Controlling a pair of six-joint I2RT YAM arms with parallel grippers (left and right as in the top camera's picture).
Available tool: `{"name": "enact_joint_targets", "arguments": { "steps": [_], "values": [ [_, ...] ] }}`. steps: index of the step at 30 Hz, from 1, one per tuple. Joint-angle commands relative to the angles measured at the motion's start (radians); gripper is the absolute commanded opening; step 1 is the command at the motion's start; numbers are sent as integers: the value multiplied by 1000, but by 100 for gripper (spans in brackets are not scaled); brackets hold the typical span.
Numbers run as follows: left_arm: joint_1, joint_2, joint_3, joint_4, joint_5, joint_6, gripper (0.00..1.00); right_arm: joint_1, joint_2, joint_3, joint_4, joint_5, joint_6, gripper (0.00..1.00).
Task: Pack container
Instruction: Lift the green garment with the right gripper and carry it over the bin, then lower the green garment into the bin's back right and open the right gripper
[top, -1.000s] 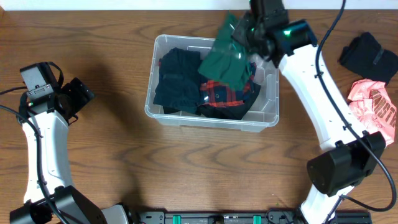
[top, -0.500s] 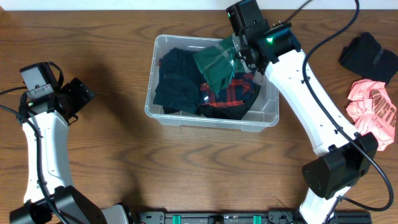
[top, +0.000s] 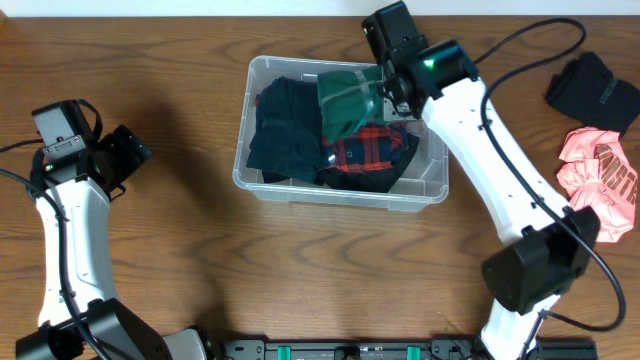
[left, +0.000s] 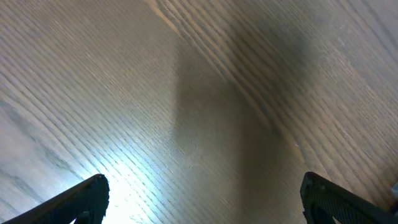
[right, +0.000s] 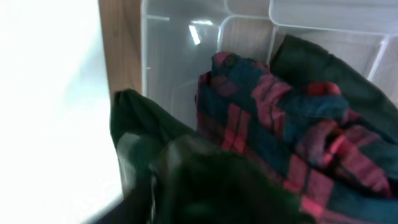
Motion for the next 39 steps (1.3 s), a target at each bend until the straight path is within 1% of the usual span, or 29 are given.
{"name": "enact_joint_targets", "arguments": {
  "steps": [1,2,5,7,8,10,12,13,14,15,16,17,18,21,23,24,26,28,29,30,32,36,39],
  "values": [
    [3,-3,14,-4,-5,8,98,0,43,-5,0,18,17,93],
    [3,-3,14,-4,-5,8,98,-1,47,-5,0,18,-6,99],
    [3,-3,14,-4,-5,8,98,-4,44,-5,0,46,-97,99],
    [3,-3,14,-4,-5,8,98,-6,41,-5,-7,99,-248,99],
    [3,-3,14,-4,-5,8,98,-6,37,-5,-6,132,-353,99],
    [3,-3,14,-4,-5,8,98,-6,29,-4,27,183,-626,99],
    [3,-3,14,-4,-5,8,98,-6,20,-4,109,187,-996,99],
    [3,-3,14,-4,-5,8,98,-5,19,-4,166,151,-1208,99],
    [3,-3,14,-4,-5,8,98,-3,17,-4,214,97,-1389,99],
    [3,-3,14,-4,-5,8,98,-3,17,-4,263,18,-1587,99],
    [3,-3,14,-4,-5,8,98,-3,17,-4,289,-47,-1711,98],
    [3,-3,14,-3,-5,8,98,-3,17,-4,301,-93,-1782,96],
    [3,-3,14,-4,-5,8,98,-3,17,-5,306,-114,-1821,93],
    [3,-3,14,-4,-5,8,98,-3,25,-5,301,-114,-1858,80],
    [3,-3,14,-4,-5,8,98,-3,35,-7,283,-118,-1860,64],
    [3,-3,14,-4,-5,8,98,-3,40,-8,270,-127,-1860,53],
    [3,-3,14,-4,-5,8,98,1,54,-10,229,-157,-1860,36],
    [3,-3,14,-4,-5,8,98,2,69,-16,181,-175,-1851,22],
    [3,-3,14,-4,-5,8,98,2,77,-21,156,-183,-1841,17],
    [3,-3,14,-4,-5,8,98,2,93,-26,140,-189,-1830,13],
    [3,-3,14,-4,-5,8,98,2,117,-46,129,-216,-1817,10],
    [3,-3,14,-4,-5,8,98,11,177,-111,156,-280,-1810,8],
    [3,-3,14,-4,-5,8,98,22,225,-159,187,-287,-1788,9]
  ]
}}
